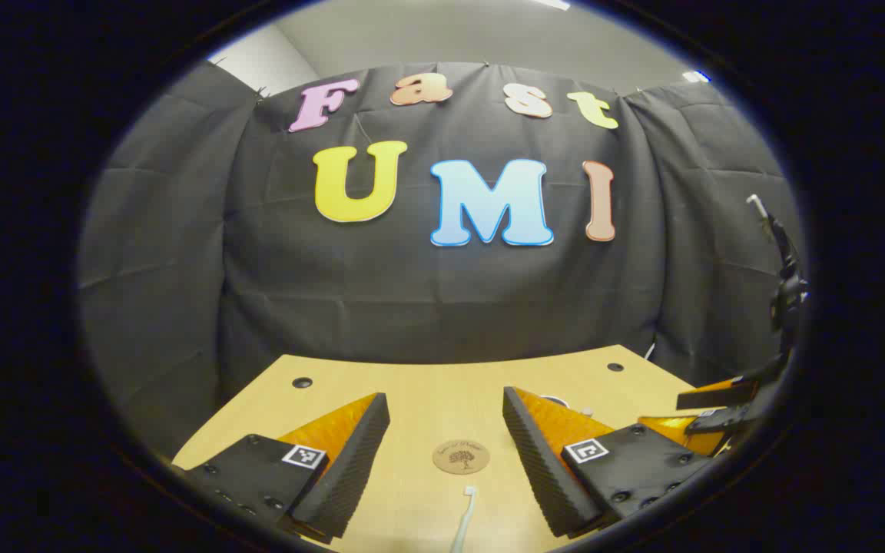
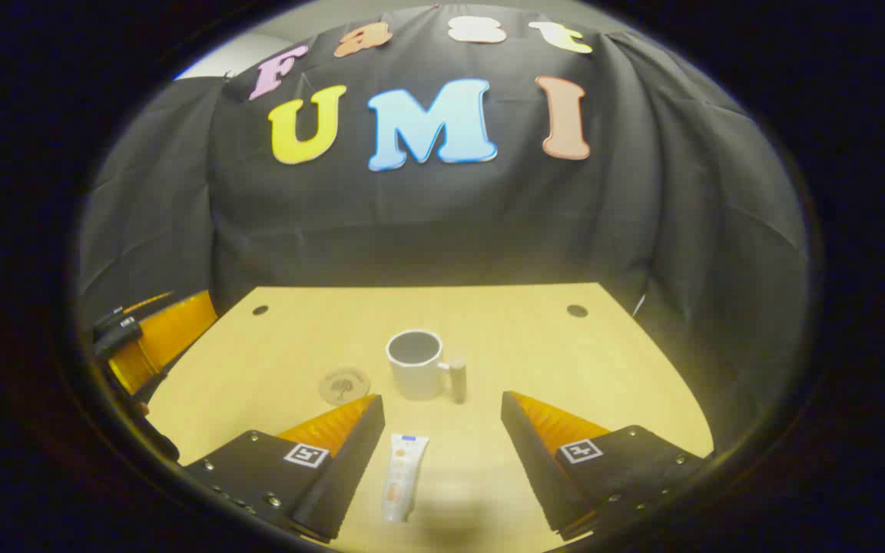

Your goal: Put the toothbrush and toothpaste on the desktop into the cup, then pick up the cup and place it on the coaster on the desktop.

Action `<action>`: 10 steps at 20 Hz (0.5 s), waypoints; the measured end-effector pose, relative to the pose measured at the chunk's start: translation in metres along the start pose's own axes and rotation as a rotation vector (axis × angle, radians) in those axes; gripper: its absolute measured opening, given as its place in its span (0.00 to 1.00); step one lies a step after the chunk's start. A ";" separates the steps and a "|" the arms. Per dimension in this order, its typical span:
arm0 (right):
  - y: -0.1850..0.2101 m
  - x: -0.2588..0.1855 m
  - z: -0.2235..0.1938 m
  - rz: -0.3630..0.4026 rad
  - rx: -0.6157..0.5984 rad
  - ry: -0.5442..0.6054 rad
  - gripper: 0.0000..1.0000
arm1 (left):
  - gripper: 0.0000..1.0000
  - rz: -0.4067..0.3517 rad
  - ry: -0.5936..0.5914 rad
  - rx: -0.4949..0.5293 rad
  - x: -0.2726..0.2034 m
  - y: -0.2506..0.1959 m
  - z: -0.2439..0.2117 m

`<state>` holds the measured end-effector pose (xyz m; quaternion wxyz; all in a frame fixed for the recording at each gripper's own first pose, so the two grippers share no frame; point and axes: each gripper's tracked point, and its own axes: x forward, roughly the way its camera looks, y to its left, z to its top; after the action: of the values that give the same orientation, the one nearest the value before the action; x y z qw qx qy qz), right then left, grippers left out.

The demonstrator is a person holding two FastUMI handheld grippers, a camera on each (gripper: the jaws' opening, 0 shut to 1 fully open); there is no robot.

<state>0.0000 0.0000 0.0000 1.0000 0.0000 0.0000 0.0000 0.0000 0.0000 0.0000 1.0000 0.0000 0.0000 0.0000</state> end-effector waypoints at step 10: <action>0.033 0.051 -0.076 0.074 0.020 0.320 0.80 | 0.94 0.037 0.083 -0.046 -0.002 0.032 -0.027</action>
<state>0.0509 0.0328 -0.0763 0.9865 0.0099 0.1592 0.0367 -0.0020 0.0318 -0.0273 0.9987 -0.0228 0.0413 0.0184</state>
